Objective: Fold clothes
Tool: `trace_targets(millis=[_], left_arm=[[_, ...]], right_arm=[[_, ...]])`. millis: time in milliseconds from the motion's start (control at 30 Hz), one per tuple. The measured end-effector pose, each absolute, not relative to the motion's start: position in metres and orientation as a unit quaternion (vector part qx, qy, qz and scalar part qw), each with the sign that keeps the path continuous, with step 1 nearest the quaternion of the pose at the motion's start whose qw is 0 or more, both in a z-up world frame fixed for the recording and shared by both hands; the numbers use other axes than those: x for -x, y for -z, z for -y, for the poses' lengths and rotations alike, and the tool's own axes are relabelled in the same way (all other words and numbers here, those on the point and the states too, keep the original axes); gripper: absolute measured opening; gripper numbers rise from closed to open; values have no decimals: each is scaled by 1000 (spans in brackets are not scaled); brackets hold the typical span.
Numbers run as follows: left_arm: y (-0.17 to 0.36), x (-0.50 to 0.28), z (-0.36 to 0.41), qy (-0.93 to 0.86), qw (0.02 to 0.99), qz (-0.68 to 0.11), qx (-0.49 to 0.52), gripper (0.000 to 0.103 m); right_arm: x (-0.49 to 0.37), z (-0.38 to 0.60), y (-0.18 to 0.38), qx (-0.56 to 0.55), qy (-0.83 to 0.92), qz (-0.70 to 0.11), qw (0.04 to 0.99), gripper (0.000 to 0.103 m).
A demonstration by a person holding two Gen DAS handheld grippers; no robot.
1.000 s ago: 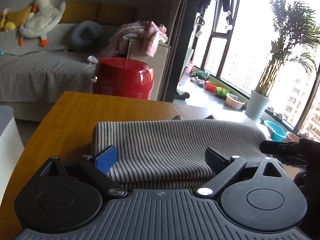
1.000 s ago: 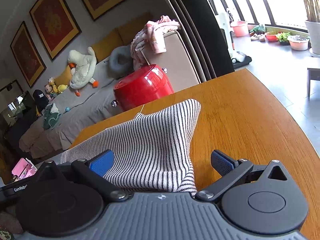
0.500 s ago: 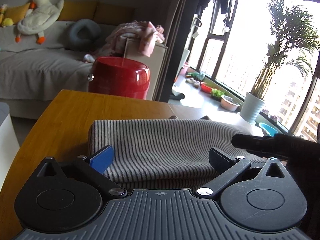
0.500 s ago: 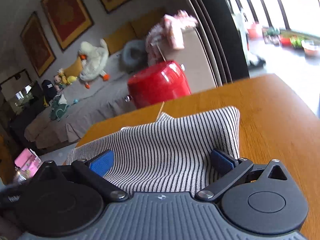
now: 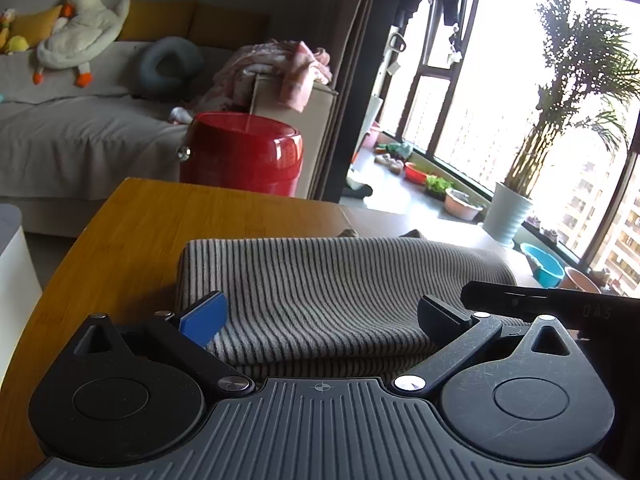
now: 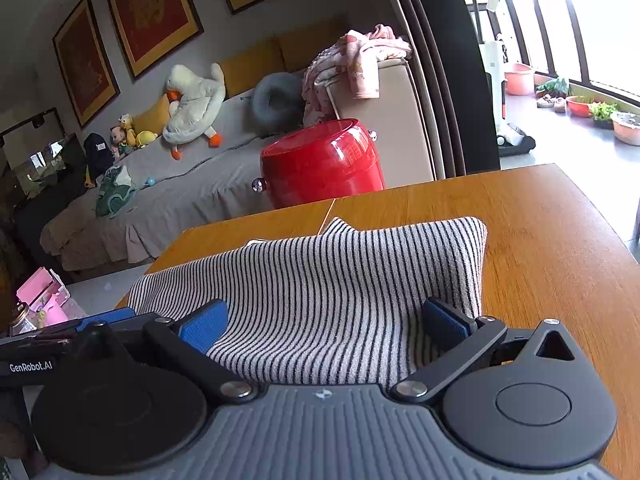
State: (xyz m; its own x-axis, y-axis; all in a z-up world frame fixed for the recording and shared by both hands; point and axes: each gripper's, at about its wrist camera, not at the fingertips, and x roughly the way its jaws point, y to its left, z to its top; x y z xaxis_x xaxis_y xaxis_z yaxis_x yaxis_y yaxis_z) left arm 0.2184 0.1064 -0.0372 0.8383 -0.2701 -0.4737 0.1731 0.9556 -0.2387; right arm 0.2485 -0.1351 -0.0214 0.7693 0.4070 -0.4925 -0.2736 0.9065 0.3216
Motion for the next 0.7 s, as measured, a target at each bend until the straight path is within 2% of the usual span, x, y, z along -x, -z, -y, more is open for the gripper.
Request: trace_targets(millis=[700], left_arm=[[36, -219, -98, 109, 954, -269, 75, 103]], right_arm=[[-245, 122, 18, -49, -182, -312, 931, 103]])
